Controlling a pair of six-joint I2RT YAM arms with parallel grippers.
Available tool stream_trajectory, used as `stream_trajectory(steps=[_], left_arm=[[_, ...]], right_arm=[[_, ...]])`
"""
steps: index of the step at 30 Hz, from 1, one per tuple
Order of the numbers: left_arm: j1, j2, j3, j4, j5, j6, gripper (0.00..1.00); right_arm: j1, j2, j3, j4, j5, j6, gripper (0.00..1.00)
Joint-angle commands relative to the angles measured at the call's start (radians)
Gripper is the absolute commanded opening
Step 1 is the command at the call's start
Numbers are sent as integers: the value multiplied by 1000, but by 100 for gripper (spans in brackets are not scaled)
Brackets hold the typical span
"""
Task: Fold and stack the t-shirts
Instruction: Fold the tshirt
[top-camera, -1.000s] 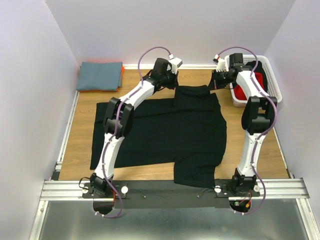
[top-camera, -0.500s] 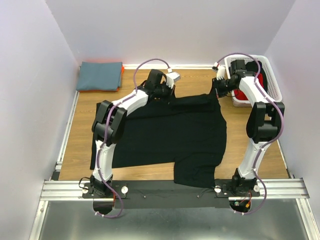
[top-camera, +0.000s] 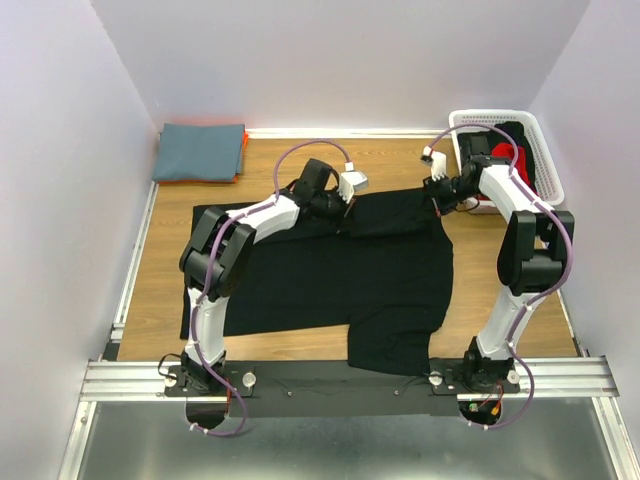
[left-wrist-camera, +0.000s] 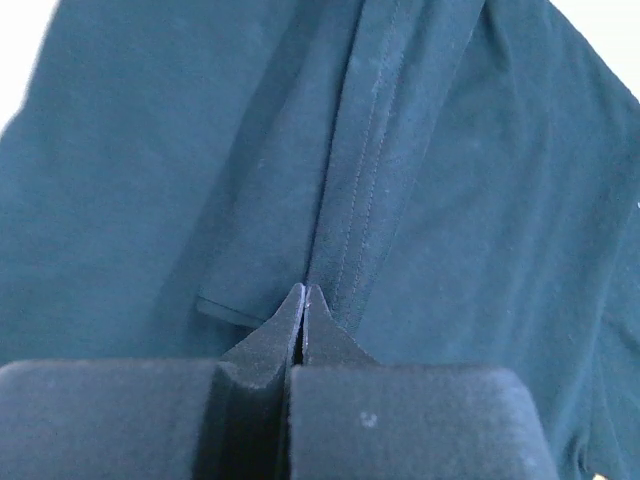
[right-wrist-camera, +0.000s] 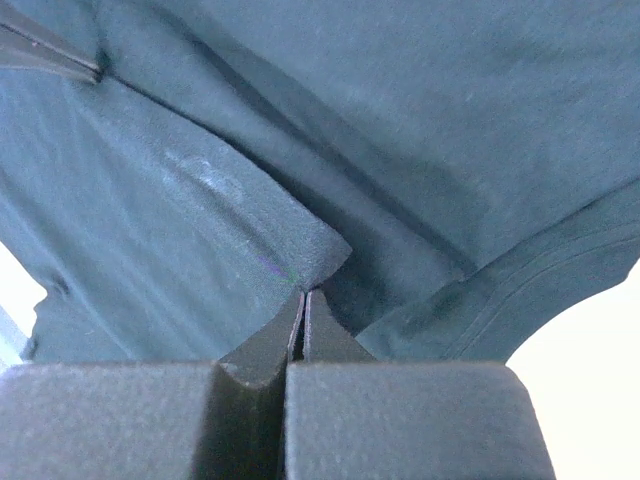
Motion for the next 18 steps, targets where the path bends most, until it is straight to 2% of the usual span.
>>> stream_trajectory(steps=[1,4,10,14,17,18], left_arm=[[-11,-56,-46,-9,27,32,0],[-11,-59,-66,-13,22,44,0],[-20,-74,-86,-55,35,105,0],[-37,-83,-84,-108,62,157,0],[-46,-108,-104,-168,101,203,9],[-46,-117,-112,-184,123,247,19]], right_arm=[[0,-60,-53,-48,32,-73,0],[0,-66,-84,-53,38,-96,1],[0,-66,-119,-87,73,-154,15],[0,-61,-107,-125,92,-199,15],[0,-48,-51,-233,61,-269,31],[0,-37,-31,-266,49,-312,39]])
